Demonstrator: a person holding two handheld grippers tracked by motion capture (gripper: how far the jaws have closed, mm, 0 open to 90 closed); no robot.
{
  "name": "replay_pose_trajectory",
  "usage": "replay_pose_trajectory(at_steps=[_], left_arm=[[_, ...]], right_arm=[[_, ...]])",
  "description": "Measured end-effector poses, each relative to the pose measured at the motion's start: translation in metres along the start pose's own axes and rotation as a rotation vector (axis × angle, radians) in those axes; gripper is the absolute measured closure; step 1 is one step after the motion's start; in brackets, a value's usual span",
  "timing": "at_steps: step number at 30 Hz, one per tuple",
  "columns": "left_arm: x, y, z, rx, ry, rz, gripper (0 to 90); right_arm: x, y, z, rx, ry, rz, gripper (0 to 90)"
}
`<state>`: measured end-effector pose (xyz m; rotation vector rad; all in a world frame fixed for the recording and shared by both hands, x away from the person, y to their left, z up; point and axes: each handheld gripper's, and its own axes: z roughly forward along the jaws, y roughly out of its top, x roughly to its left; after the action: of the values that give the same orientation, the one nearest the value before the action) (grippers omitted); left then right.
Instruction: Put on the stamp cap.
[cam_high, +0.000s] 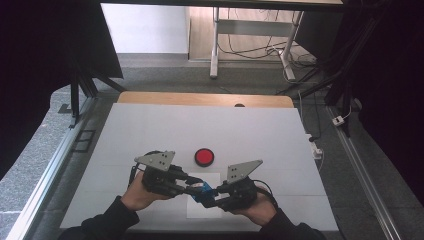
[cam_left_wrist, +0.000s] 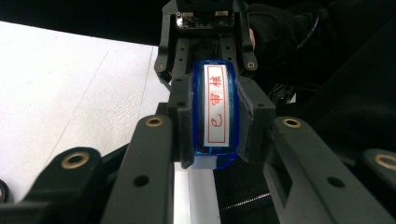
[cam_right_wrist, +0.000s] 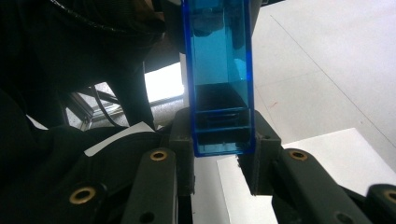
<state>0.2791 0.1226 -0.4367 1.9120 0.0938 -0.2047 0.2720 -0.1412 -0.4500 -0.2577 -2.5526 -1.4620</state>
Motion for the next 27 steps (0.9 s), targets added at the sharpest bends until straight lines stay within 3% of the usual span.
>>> replay_pose_trajectory(at_steps=[9,27], left_arm=[[0.0001,0.0016,0.0018,0.022,0.024,0.005,70.4],[-0.0006,0.0048,-0.0029,0.059,0.107,-0.013,70.3]], right_arm=[[-0.0013,-0.0024,-0.0001,0.001,-0.013,0.003,67.6],[-0.0038,-0.0064,-0.008,-0.02,-0.15,0.024,53.3]])
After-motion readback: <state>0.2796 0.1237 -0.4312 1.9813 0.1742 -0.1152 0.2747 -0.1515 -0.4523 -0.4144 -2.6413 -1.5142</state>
